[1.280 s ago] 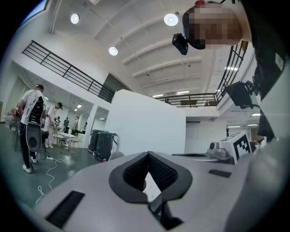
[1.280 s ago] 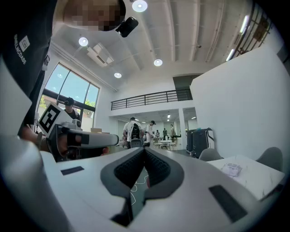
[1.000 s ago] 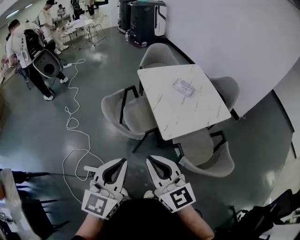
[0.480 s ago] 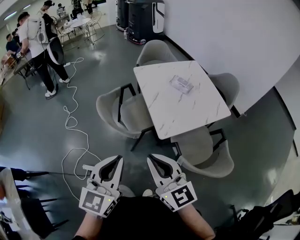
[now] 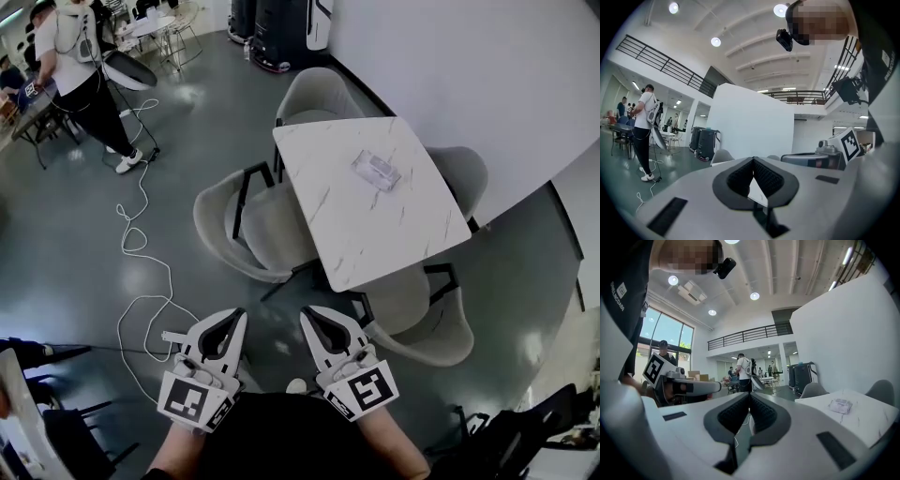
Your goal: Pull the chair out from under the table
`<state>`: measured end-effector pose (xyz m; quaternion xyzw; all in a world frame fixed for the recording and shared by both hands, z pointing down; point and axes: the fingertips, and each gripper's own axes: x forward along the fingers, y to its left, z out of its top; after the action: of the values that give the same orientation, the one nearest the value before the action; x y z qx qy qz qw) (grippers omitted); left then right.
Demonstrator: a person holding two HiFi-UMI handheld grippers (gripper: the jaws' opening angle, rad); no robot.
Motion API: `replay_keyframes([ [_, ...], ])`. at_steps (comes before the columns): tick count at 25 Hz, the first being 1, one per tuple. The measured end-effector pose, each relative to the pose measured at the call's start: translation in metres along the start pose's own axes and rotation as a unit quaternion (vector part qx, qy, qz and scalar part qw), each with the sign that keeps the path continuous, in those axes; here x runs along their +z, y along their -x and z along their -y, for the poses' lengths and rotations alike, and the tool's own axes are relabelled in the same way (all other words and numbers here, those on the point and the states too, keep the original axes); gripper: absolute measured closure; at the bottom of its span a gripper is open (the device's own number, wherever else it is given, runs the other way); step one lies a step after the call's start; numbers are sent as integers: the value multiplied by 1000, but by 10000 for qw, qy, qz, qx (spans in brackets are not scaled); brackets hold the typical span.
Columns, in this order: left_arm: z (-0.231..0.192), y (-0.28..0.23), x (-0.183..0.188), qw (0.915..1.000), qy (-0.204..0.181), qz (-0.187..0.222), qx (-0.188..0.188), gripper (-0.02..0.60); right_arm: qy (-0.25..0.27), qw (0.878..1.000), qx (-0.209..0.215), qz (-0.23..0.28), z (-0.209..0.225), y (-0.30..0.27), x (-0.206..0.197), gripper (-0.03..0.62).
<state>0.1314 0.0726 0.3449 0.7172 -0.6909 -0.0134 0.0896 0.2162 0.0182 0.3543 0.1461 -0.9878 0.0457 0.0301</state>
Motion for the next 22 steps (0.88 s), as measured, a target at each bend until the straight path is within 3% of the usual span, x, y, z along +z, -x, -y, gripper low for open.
replay_keyframes([
  [12, -204, -46, 25, 9982, 147, -195, -555, 575, -39, 9978, -548, -376, -11, -192, 7, 580],
  [16, -241, -59, 24, 9965, 156, -352, -747, 575, -76, 9965, -681, -480, -12, -226, 8, 580],
  [22, -263, -75, 9, 9916, -316, -657, -1071, 575, -137, 9950, -780, -611, 0, -243, 4, 579],
])
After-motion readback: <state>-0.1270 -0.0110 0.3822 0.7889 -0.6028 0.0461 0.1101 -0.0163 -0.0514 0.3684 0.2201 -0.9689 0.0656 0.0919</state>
